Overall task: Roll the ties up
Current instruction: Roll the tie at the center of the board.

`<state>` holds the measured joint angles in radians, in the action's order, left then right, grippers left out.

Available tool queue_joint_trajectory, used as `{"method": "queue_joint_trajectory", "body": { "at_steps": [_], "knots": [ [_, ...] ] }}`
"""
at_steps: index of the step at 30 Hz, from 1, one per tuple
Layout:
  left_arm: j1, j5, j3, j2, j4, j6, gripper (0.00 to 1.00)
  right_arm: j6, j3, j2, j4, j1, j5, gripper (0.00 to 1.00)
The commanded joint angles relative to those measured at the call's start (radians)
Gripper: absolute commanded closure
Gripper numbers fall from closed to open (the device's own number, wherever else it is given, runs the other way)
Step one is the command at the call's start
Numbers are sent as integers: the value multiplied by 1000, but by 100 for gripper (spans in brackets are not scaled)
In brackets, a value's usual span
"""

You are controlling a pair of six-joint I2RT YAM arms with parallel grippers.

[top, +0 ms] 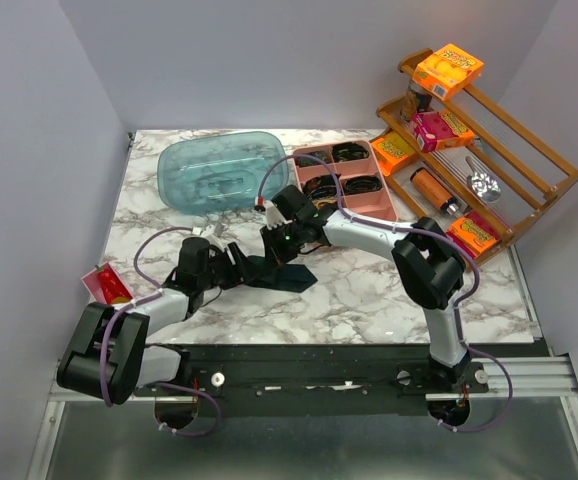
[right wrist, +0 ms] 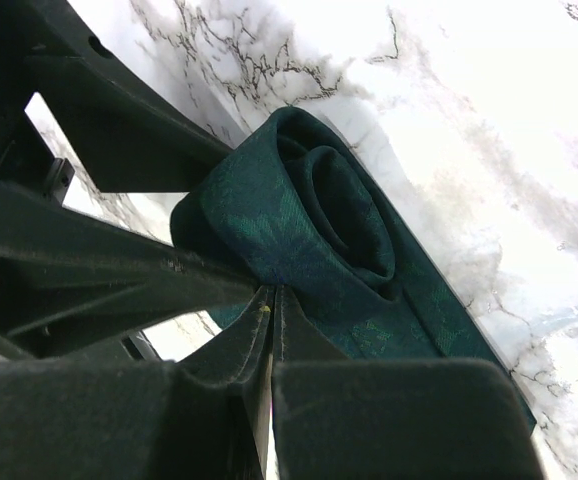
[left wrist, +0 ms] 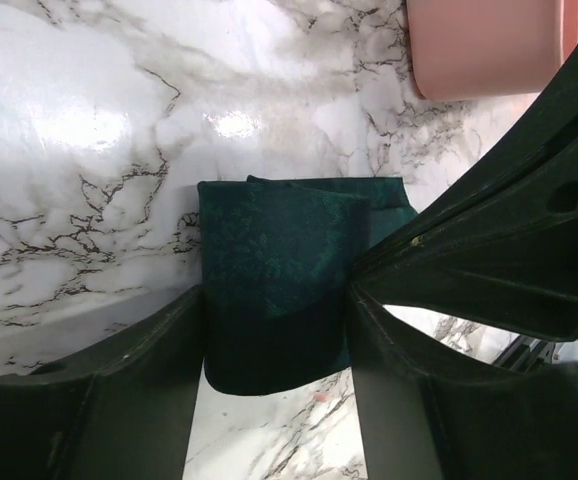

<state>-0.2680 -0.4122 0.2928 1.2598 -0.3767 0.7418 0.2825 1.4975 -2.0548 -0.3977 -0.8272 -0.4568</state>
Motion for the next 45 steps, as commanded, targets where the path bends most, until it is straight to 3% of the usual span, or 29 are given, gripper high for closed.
{"method": "queue_joint_trajectory", "body": {
  "at_steps": [1,7,13,24,45],
  "knots": [
    [4,-14,-1,0,-56,1,41,-11,17,-4,-16,2,20,90],
    [6,-4,17,0,-30,-19,49,-11,20,19,-17,3,18,90],
    [4,32,54,-7,48,-42,49,-9,15,50,-18,11,55,90],
    [0,187,183,-73,424,-156,49,-31,-11,62,-43,28,119,90],
    [-300,857,574,154,1016,-167,48,-20,-92,102,-98,72,210,90]
  ]
}}
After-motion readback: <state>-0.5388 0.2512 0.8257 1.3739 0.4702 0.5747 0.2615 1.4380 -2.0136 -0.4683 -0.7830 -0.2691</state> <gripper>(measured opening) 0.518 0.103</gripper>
